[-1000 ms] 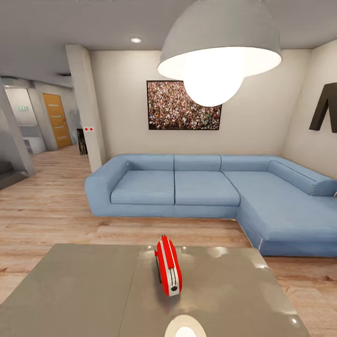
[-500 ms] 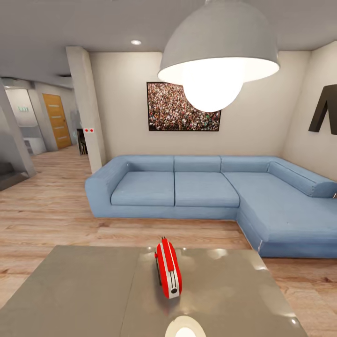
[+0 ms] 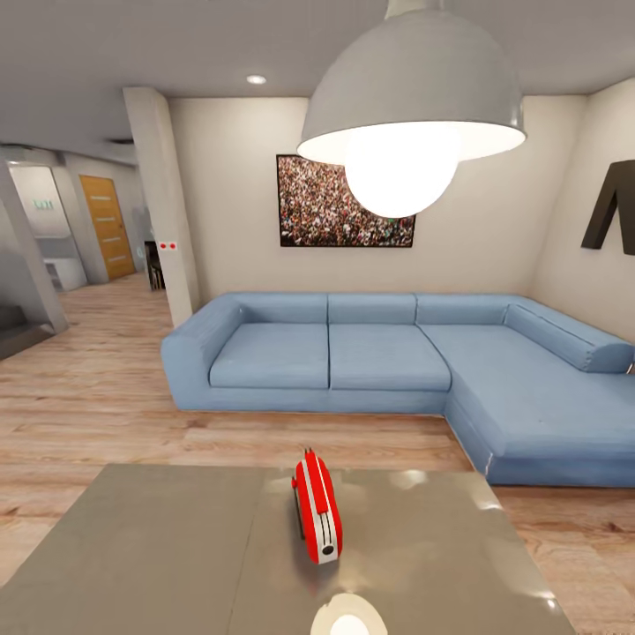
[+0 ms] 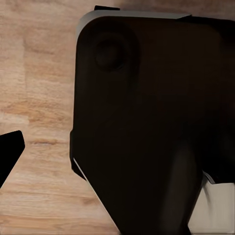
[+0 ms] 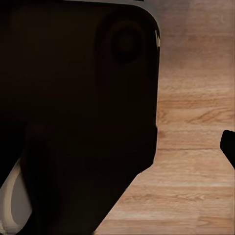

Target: Turn on the radio receiver that's on the table in the living room.

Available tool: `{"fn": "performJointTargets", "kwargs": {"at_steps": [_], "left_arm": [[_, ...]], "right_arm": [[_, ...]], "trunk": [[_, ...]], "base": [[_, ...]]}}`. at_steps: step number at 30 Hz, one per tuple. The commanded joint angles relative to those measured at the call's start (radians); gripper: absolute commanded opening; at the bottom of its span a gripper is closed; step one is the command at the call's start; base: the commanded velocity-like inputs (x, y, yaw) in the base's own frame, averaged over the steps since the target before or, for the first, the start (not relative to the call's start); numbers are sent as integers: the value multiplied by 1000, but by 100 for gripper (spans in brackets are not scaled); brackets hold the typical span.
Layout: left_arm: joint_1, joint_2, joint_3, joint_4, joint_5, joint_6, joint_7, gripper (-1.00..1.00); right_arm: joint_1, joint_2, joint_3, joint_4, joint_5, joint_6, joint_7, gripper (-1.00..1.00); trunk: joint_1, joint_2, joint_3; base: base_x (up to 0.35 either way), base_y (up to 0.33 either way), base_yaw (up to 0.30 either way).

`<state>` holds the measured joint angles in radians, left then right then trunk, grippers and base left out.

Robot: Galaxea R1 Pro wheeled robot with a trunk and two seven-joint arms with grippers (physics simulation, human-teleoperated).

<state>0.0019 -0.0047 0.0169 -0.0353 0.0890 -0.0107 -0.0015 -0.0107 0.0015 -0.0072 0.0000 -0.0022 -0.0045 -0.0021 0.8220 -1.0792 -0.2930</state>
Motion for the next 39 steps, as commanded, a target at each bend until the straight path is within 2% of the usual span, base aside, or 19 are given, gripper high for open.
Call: {"fn": "performJointTargets", "kwargs": {"at_steps": [1,39], "left_arm": [[0,0,0,0,0,0,0,100],[0,0,-2,-2,0,0,0,100]], "right_arm": [[0,0,0,0,0,0,0,100],[0,-2,0,0,-1,0,1,100]], "trunk": [[-4,7,2],[-150,273,59]], "base": [[0,0,0],[0,0,0]]}}
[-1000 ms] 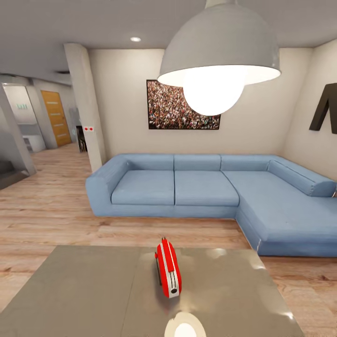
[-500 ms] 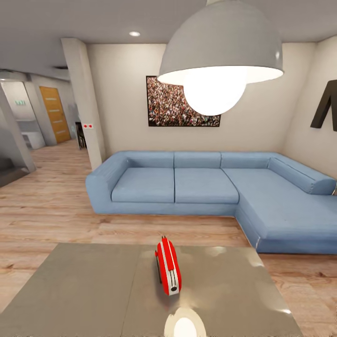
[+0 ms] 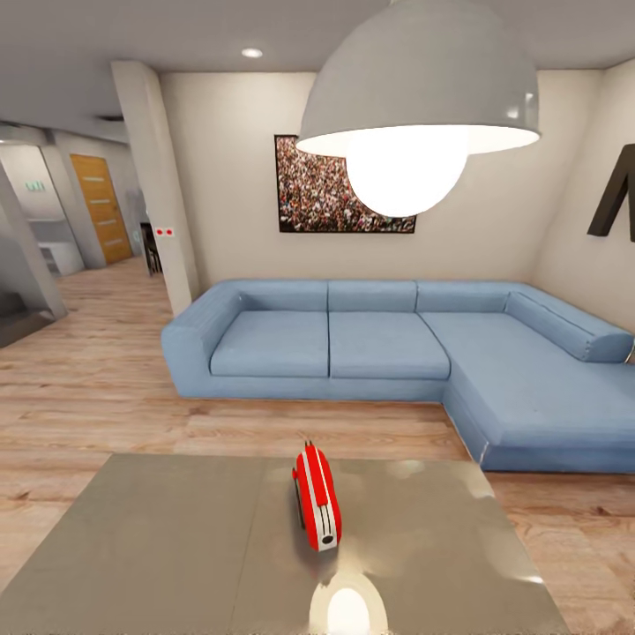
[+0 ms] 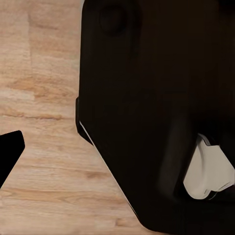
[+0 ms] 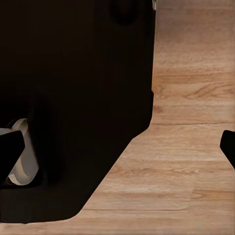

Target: Turn on the radio receiver that's on the table in the living room.

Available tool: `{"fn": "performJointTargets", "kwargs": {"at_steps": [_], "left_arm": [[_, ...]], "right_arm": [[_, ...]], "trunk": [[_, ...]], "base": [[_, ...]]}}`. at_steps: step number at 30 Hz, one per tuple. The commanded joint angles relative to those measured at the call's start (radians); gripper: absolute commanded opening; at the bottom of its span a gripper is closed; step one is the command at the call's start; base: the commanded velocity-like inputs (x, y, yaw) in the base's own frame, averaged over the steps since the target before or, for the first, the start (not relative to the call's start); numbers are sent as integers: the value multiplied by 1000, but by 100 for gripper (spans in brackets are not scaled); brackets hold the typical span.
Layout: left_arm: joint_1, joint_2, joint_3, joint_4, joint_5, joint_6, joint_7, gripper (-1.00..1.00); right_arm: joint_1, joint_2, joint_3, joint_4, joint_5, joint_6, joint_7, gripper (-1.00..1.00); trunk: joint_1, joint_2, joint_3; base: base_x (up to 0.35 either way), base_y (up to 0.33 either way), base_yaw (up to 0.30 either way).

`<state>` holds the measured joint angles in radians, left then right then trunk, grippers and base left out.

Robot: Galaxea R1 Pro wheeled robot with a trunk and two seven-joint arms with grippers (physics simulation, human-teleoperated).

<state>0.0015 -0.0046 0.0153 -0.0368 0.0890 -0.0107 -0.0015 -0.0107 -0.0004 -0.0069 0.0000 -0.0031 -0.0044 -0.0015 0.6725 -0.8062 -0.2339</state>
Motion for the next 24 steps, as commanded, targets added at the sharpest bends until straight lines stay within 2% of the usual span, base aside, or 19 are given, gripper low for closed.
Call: {"fn": "performJointTargets", "kwargs": {"at_steps": [1,24], "left_arm": [[0,0,0,0,0,0,0,100],[0,-1,0,0,1,0,0,100]], "right_arm": [[0,0,0,0,0,0,0,100],[0,-2,-1,0,-5,0,0,100]], "trunk": [[0,0,-2],[0,0,-39]], "base": [[0,0,0],[0,0,0]]}}
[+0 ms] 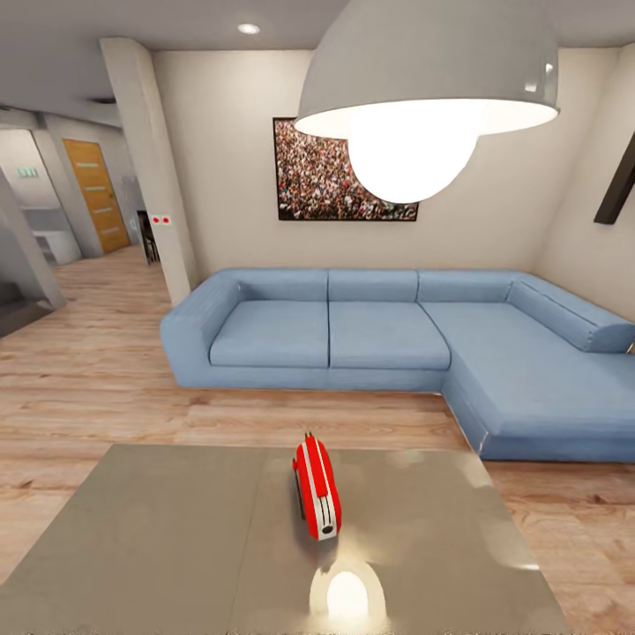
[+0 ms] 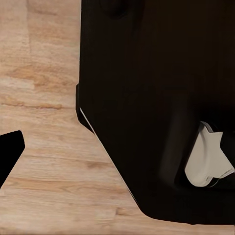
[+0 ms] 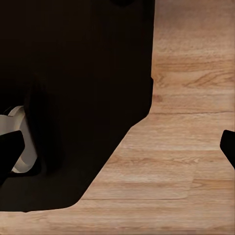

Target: Turn on the radio receiver that's on the table in the living room.

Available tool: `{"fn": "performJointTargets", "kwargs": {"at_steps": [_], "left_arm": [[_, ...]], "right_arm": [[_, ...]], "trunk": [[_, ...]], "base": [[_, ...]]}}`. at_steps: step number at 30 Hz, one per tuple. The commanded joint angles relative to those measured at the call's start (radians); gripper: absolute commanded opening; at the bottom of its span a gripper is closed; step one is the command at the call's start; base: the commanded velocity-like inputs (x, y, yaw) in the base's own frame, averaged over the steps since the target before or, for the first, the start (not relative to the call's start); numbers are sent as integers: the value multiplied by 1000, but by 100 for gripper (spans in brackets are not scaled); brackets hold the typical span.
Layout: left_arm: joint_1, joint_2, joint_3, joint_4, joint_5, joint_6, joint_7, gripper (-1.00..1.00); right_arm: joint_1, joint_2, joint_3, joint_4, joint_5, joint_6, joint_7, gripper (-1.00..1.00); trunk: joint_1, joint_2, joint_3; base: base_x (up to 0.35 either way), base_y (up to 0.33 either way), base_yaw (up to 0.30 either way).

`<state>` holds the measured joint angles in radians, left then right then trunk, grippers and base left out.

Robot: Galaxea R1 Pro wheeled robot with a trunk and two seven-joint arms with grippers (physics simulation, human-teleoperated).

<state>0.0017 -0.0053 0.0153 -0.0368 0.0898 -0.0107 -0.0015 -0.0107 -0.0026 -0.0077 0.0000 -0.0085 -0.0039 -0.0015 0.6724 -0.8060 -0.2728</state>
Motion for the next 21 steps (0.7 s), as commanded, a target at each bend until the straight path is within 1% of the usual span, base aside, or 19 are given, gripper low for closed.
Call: {"fn": "performJointTargets", "kwargs": {"at_steps": [1,21], "left_arm": [[0,0,0,0,0,0,0,100],[0,-3,0,0,0,0,0,100]], "right_arm": [[0,0,0,0,0,0,0,100],[0,0,0,0,0,0,0,100]], "trunk": [[0,0,-2],[0,0,-34]], "base": [[0,0,0],[0,0,0]]}}
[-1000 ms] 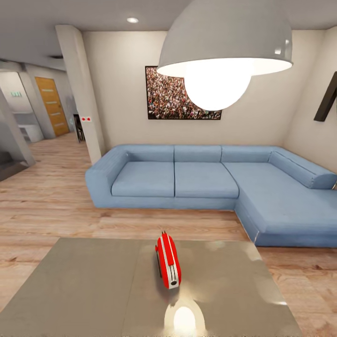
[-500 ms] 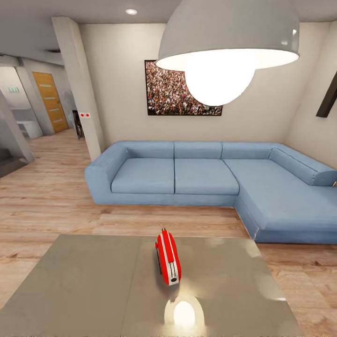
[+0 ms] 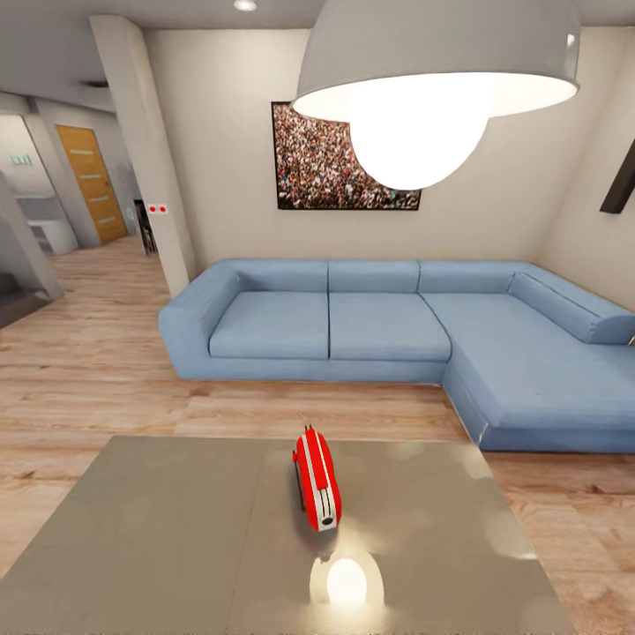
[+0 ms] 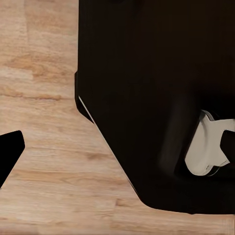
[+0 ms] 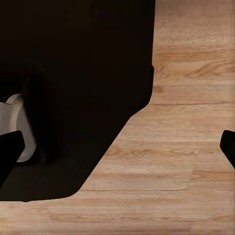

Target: Turn on the radio receiver that's on the table in the living room.

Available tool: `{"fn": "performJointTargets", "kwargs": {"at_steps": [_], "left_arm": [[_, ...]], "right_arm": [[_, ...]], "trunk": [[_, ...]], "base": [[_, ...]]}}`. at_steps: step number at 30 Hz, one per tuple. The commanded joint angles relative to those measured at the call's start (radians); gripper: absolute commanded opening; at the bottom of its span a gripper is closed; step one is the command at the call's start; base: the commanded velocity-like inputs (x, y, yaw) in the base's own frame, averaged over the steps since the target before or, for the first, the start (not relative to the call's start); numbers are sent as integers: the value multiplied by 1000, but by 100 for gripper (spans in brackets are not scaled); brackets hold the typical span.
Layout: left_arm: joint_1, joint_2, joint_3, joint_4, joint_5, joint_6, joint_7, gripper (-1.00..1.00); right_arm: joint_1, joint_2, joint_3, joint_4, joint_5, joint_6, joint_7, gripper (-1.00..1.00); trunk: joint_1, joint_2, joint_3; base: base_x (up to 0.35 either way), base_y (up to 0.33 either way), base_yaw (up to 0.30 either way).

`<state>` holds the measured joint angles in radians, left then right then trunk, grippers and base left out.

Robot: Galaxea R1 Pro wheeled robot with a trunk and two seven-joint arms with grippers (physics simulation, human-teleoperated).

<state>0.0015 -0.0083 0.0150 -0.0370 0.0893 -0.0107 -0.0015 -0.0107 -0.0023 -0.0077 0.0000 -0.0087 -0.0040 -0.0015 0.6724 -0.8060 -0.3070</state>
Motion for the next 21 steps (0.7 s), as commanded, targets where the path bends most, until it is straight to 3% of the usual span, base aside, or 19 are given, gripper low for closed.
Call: {"fn": "performJointTargets", "kwargs": {"at_steps": [1,21], "left_arm": [[0,-1,0,0,0,0,0,100],[0,-3,-3,-3,0,0,-1,100]], "right_arm": [[0,0,0,0,0,0,0,100],[0,1,0,0,6,-1,0,100]], "trunk": [[0,0,-2],[0,0,-34]], "base": [[0,0,0],[0,0,0]]}}
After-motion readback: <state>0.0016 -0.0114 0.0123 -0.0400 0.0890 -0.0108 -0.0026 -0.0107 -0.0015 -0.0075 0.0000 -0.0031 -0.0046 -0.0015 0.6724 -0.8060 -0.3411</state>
